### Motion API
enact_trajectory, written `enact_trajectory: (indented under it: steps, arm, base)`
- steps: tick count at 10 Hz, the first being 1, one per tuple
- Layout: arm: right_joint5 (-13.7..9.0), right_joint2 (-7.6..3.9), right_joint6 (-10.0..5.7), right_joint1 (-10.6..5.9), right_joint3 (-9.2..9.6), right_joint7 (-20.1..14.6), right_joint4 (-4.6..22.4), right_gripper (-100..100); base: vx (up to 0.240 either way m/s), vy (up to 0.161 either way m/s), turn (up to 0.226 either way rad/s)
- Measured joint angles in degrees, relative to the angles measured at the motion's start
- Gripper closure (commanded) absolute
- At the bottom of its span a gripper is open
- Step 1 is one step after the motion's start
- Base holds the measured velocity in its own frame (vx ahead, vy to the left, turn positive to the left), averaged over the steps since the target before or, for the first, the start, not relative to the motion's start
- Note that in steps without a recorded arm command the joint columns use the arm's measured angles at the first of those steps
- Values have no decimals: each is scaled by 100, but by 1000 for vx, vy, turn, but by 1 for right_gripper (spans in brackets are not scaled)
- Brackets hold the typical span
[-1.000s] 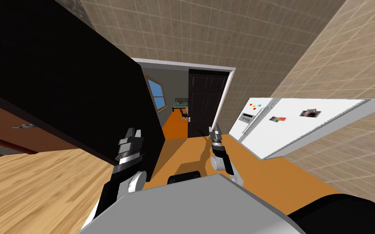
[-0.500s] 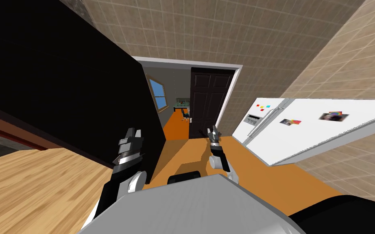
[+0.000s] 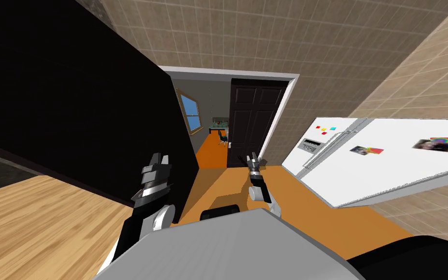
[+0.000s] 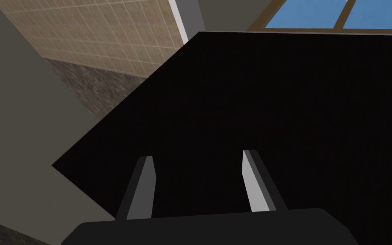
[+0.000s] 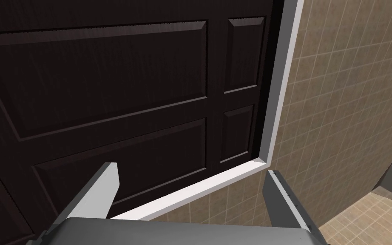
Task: Pull the door open
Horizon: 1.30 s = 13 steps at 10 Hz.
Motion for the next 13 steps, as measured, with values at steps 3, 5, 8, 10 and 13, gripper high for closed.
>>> enact_trajectory:
  steps: [3, 5, 8, 10, 13]
  arm:
    - [-100, -32, -56, -143, 6, 75, 420, -100]
    - [-143, -62, -111, -254, -5, 91, 689, -100]
    - [-235, -82, -198, -414, 4, 166, 1150, -100]
    - [-313, -127, -243, -541, -7, 200, 1480, -100]
    - [-410, -147, -354, -766, -3, 278, 2052, -100]
  base:
    - [89, -12, 53]
    - [61, -20, 56]
    - [100, -12, 67]
    - [106, -17, 68]
    - [98, -10, 66]
